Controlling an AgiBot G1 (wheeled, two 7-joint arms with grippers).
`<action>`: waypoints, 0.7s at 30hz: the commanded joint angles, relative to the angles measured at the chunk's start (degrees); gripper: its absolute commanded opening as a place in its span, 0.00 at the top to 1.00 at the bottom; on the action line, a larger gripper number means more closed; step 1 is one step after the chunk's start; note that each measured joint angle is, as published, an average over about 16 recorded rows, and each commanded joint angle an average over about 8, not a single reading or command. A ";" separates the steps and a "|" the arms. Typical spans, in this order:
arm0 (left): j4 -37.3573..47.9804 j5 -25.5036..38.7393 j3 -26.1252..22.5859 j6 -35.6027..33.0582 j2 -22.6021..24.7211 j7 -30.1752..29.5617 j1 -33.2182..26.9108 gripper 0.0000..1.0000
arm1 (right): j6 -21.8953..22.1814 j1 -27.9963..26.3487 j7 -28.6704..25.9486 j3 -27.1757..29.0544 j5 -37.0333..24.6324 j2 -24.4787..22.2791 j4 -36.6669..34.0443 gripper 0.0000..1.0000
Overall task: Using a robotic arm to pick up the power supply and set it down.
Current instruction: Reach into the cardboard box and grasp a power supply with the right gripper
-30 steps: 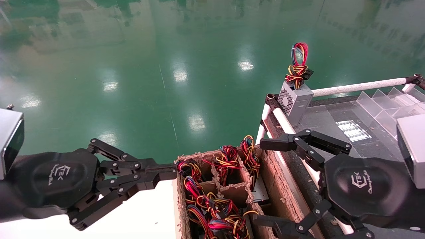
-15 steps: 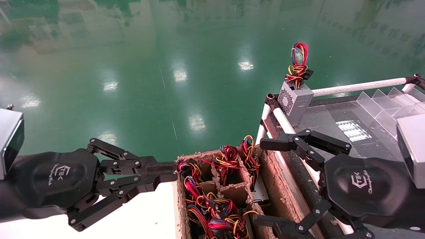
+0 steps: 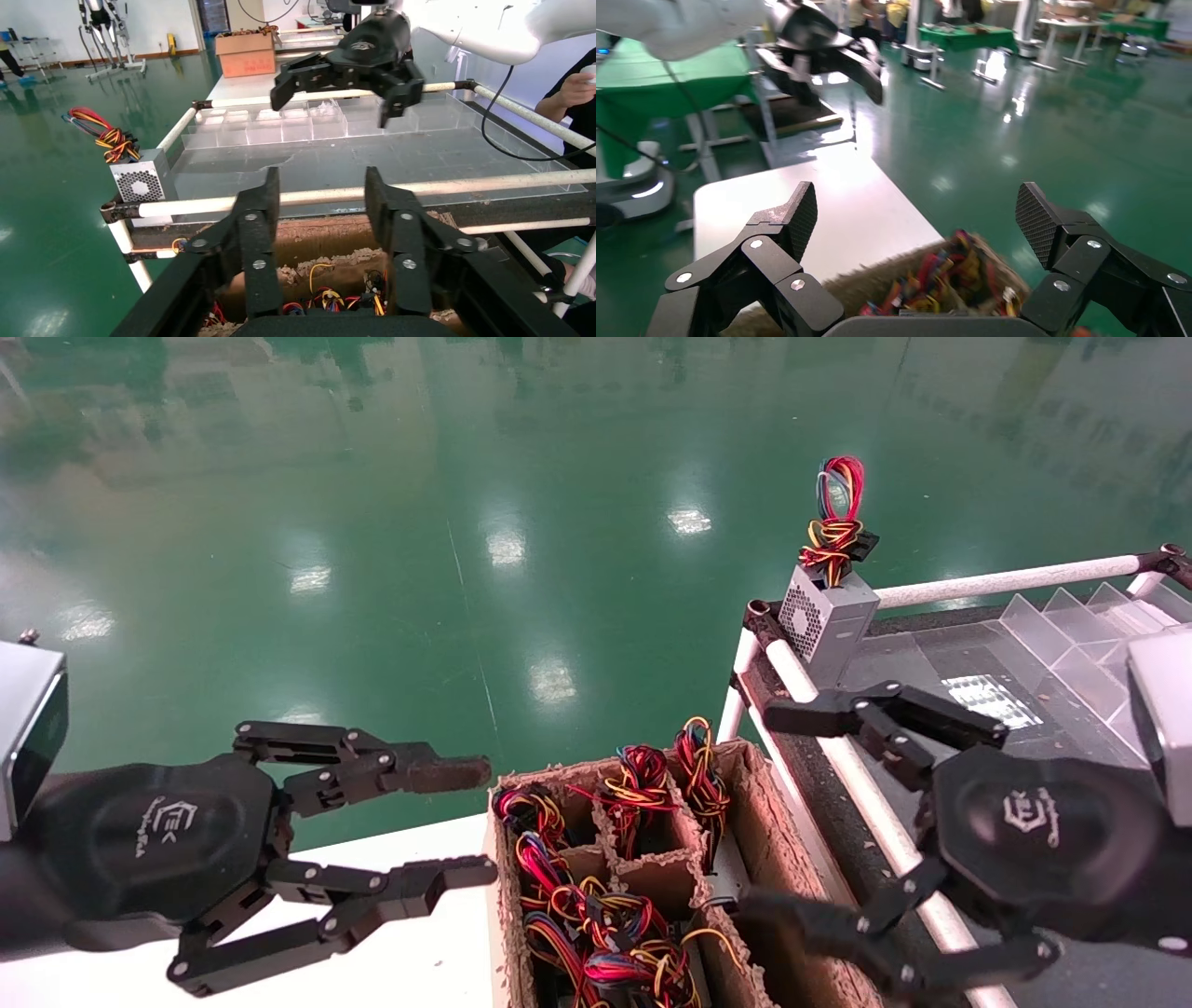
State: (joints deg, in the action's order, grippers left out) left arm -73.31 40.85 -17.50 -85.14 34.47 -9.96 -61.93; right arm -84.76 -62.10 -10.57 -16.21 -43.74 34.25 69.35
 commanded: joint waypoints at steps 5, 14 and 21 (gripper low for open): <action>0.01 -0.01 -0.02 0.00 0.00 0.01 -0.01 0.00 | 0.71 -1.34 0.01 -0.94 -2.93 -0.09 -4.40 0.00; 0.03 0.00 -0.02 0.02 -0.01 0.02 0.00 0.00 | 1.41 -4.00 -1.40 -3.10 -7.00 1.05 -8.90 0.00; 0.05 0.00 -0.03 0.02 -0.01 0.03 -0.01 0.00 | 3.21 -4.52 -1.74 -3.86 -8.87 1.97 -10.44 0.00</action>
State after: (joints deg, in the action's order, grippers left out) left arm -73.26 40.85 -17.54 -85.12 34.46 -9.93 -61.94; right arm -81.34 -67.35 -12.54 -20.55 -53.42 36.79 57.95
